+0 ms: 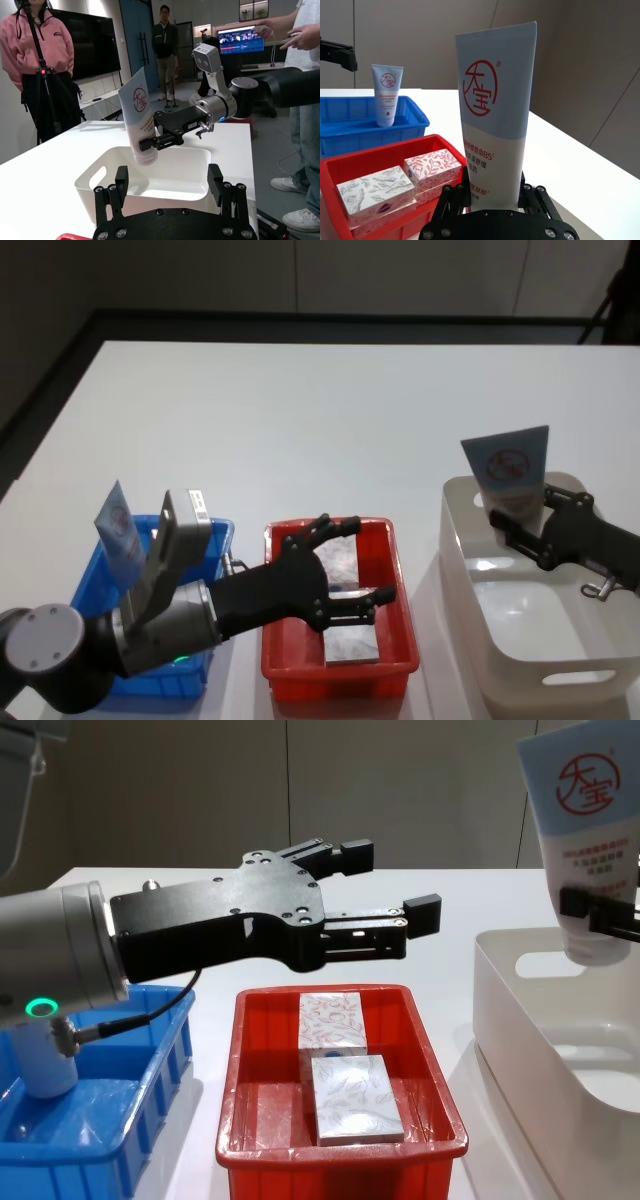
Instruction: Bimanual collaborative sorting of washing and personal care products
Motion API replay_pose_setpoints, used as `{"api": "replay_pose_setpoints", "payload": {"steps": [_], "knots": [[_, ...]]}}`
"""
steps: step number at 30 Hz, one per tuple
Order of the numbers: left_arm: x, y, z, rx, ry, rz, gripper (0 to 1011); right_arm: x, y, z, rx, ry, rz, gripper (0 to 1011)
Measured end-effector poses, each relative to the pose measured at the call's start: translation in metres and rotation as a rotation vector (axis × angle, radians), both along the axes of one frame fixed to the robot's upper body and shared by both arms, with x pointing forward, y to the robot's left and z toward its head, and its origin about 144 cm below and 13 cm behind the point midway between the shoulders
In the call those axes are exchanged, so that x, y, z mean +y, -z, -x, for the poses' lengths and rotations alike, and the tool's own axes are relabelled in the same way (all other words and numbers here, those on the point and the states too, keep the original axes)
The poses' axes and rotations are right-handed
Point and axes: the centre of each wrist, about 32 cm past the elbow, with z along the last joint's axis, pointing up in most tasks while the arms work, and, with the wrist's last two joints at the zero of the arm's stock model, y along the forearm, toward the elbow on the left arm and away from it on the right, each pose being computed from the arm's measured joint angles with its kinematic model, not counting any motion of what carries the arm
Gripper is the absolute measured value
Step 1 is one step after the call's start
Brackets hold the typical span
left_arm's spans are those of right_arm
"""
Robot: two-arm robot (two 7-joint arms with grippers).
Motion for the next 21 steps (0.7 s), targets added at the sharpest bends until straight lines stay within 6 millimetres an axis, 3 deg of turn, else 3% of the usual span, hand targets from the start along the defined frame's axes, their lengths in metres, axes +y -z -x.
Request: {"api": "replay_pose_setpoints", "payload": {"steps": [21], "knots": [[0.0, 0.0, 0.0, 0.0, 0.0, 0.0, 1002, -0.004, 0.009, -0.013, 0.031, 0.121, 0.012, 482]]}}
